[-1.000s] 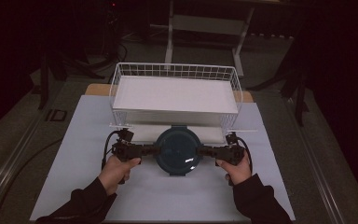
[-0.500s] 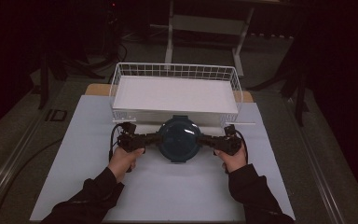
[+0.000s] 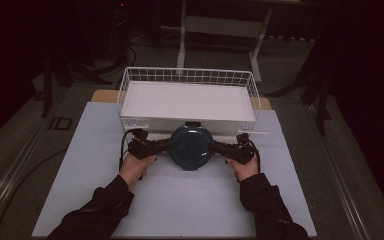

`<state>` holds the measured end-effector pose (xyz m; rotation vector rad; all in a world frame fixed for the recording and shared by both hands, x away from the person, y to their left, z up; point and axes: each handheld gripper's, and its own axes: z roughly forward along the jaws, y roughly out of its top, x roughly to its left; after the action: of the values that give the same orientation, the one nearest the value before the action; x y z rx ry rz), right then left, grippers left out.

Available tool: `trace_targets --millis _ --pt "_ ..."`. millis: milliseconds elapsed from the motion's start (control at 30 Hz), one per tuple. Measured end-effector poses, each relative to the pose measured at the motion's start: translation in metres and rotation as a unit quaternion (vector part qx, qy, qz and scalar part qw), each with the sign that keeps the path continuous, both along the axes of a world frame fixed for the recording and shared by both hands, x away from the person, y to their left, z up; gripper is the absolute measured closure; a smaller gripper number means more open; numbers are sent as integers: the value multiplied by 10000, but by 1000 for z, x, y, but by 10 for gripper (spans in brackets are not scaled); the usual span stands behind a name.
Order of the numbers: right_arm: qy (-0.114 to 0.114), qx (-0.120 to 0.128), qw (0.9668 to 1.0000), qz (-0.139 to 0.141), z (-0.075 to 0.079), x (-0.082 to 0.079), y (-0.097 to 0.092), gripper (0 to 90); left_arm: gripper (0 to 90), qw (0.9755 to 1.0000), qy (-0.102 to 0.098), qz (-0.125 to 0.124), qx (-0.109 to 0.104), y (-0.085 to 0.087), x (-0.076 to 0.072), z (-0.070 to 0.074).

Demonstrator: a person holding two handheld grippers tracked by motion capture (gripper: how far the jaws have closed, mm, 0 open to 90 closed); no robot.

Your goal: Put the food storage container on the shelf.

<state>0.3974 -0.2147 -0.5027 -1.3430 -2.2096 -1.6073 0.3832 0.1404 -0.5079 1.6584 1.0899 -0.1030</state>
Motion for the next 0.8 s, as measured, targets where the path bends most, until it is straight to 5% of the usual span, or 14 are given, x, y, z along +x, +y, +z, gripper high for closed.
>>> trace_targets --millis 200,300,467,600,800 --pt "-93 105 9998 -112 -1 6 0 546 567 9994 141 88 -299 2 6 -5" --pt "166 284 9993 -180 -1 7 -1 544 565 9987 212 102 -457 4 10 -8" --pt "81 270 9994 -219 -4 9 -1 527 557 9977 220 121 -632 5 14 -13" --pt "-32 157 9995 -290 -7 9 2 487 533 9979 -93 499 -395 4 16 -16" --pt "-316 -5 9987 -402 -3 10 6 483 491 9969 15 604 -501 2 18 -18"
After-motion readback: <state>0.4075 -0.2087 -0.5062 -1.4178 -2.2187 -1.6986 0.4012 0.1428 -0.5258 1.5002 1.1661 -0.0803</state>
